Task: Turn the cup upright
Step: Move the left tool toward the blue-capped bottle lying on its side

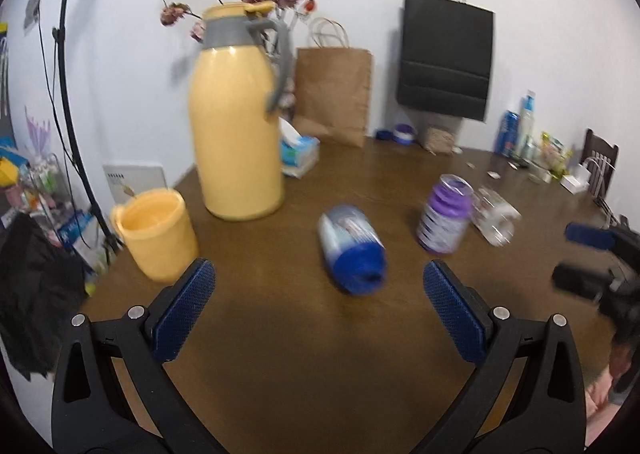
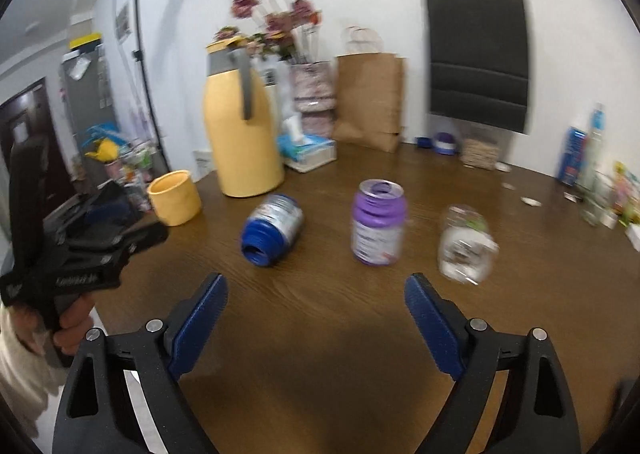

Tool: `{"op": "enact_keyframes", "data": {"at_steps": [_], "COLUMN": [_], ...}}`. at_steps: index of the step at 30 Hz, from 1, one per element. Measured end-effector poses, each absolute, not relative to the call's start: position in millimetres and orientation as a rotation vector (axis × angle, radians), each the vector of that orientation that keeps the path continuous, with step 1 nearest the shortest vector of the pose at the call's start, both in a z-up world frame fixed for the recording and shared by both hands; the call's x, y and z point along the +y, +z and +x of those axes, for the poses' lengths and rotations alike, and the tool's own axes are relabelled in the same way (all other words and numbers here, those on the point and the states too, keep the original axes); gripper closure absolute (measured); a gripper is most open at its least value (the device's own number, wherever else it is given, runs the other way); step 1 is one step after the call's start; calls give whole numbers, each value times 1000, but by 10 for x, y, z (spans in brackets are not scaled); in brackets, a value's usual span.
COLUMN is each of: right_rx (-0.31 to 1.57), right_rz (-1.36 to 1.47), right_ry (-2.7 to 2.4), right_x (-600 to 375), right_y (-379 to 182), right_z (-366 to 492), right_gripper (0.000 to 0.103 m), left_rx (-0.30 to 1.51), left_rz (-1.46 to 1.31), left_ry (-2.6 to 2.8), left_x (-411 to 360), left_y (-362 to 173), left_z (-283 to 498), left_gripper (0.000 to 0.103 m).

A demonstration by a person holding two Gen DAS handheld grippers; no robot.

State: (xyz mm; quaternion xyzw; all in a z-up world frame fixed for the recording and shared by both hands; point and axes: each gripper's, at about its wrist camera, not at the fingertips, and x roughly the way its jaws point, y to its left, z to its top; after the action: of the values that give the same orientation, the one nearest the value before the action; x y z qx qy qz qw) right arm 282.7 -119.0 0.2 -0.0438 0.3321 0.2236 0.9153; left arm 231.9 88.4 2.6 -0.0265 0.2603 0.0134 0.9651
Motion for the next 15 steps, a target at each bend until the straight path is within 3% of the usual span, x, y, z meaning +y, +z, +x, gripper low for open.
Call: {"op": "enact_keyframes", "data": {"at_steps": [5, 15], "right_rx": [770, 905], "right_rz": [-161, -261], "right_ry": [533, 490], "right_x": [-623, -91], "right_y": [-334, -951], "right_z": [3493, 4262], "right_gripper": [9, 9], "left_rx": [528, 611], "left_rz": [-66, -181], "left_ry": [77, 85], "left_x": [1279, 1548], "left_y": [99, -237], "left_z": [2671, 3053], "left_gripper": [0, 0]}}
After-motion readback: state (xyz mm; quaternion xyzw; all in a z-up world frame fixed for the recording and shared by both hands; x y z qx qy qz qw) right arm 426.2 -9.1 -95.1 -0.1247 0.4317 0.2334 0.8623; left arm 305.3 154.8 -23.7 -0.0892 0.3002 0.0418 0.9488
